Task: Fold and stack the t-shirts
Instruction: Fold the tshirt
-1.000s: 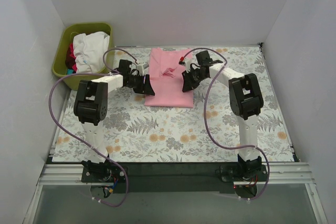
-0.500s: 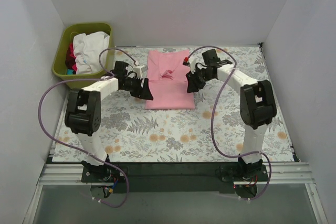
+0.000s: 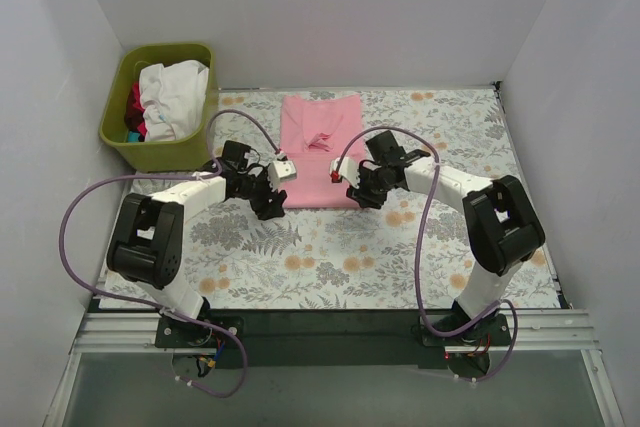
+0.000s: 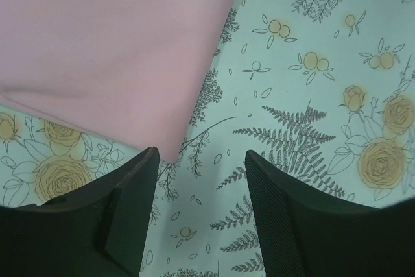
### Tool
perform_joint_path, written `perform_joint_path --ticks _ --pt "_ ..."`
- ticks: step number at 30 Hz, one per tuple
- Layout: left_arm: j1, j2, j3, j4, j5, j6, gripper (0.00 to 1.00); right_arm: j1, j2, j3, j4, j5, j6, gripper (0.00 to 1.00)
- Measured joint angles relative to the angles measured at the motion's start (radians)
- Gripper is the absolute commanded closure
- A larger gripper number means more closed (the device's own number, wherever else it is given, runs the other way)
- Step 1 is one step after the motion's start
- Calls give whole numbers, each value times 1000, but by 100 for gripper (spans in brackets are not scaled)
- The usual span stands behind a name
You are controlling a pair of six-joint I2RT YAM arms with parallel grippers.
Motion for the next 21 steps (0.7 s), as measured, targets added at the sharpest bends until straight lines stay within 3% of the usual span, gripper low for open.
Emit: perform_joint_path --ticks 9,13,16,17,18,21 --pt "-53 54 -24 134 -87 103 49 26 46 -51 101 77 -53 57" --pt "-56 90 -29 158 -107 129 61 26 58 -63 129 87 -70 60" --pt "-57 92 -29 172 -116 146 79 26 58 -71 145 92 -85 76" --pt "-57 92 -29 175 -118 152 90 26 58 -76 153 96 -91 84" --pt "-58 92 -29 176 -123 157 94 27 57 -78 156 98 -93 97" --pt "-59 92 -16 158 -131 166 100 27 56 -80 163 105 -93 99"
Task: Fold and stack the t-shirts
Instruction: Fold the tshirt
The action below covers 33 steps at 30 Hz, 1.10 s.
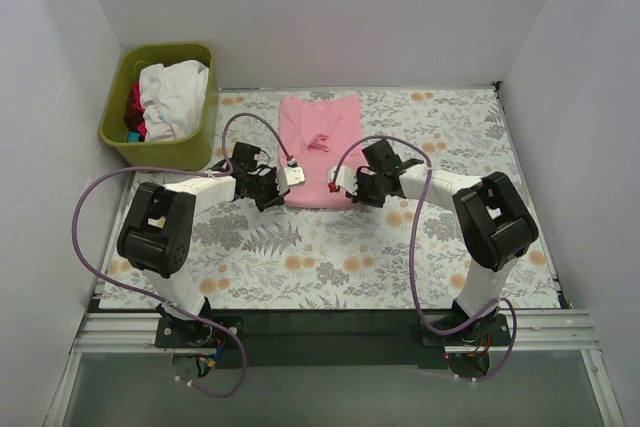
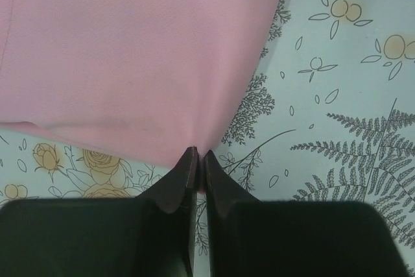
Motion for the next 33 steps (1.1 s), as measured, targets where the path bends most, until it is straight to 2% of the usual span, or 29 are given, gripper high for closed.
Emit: perform_joint_path --ticks 4,12,18,24,27,30,33 --pt "0 1 55 -79 -6 -11 100 -10 -7 23 -50 -1 2 99" --pt "2 -23 280 -265 23 -24 100 -100 -45 296 -258 -38 -2 99" --pt "-4 -135 301 -422 73 -11 100 -98 -186 288 -408 -88 -8 99" --pt "-40 -359 255 -631 134 2 100 -35 -393 168 -573 -153 11 99" --pt "-45 -430 272 -718 167 -21 100 -6 -475 159 -652 -183 14 99" --pt "-37 -420 327 -762 183 -53 100 -9 -470 202 -705 -193 5 99" --pt "-3 -332 393 -761 191 -73 100 -38 -359 297 -724 -200 -19 99"
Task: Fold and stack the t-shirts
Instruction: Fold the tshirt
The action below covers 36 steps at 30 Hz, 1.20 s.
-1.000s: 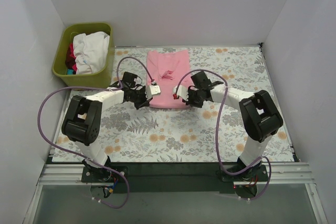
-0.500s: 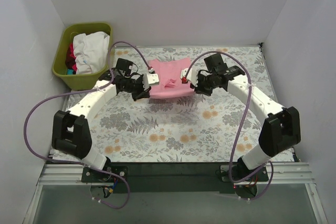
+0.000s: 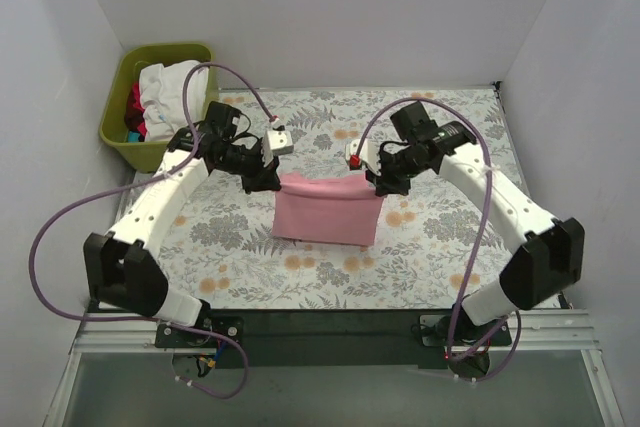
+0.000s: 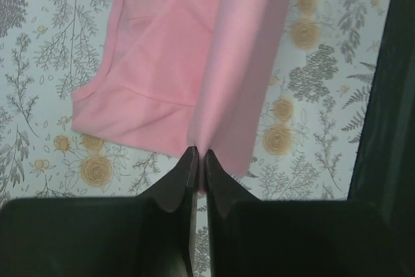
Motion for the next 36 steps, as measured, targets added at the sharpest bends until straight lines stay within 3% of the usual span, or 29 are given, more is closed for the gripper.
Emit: perform_joint_path --ticks 13,16,23,24,25,26,29,32,36 --pt "120 585 110 212 -34 -78 100 -92 658 279 91 -24 -21 99" --pt "118 634 110 241 -41 -100 99 -97 714 279 109 -34 -8 99" --pt "117 613 46 280 -35 -127 99 -100 662 194 177 -52 11 98" --pt "116 599 24 282 -31 -127 97 -100 644 165 187 -59 15 95" --pt "114 580 0 280 -29 -127 87 -96 623 129 201 -65 19 92" --pt "113 560 -23 274 -26 -126 78 -92 601 95 207 -72 25 81" --pt "107 498 -74 248 -25 -128 56 -80 537 17 185 -84 53 63" --pt "110 436 -79 230 -24 -138 48 -94 491 18 138 -106 93 48" --pt "112 380 -8 213 10 -158 46 -151 477 150 76 -152 141 52"
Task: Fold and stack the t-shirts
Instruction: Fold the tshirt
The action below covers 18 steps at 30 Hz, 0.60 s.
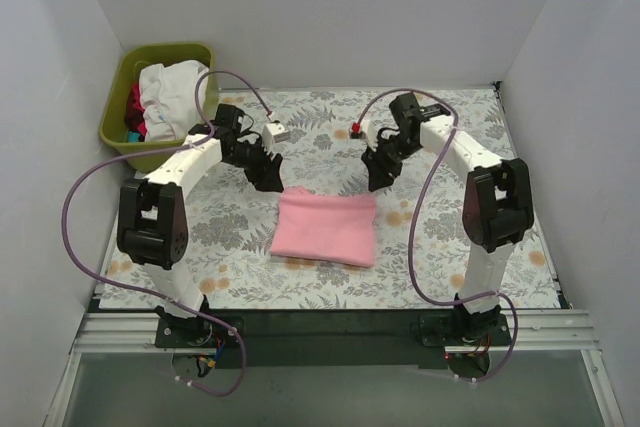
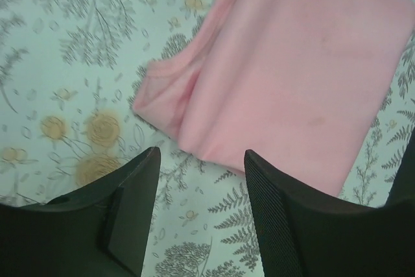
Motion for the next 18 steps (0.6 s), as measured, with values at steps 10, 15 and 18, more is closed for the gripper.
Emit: perform_joint_path --ticks 10,15,18 --pt "-150 56 72 126 28 -32 46 -36 219 372 -5 -231 222 78" --pt "-209 147 72 173 24 -32 46 -6 377 412 -4 -310 324 80" --pt "-219 177 71 198 5 -31 45 18 428 412 1 -337 364 80"
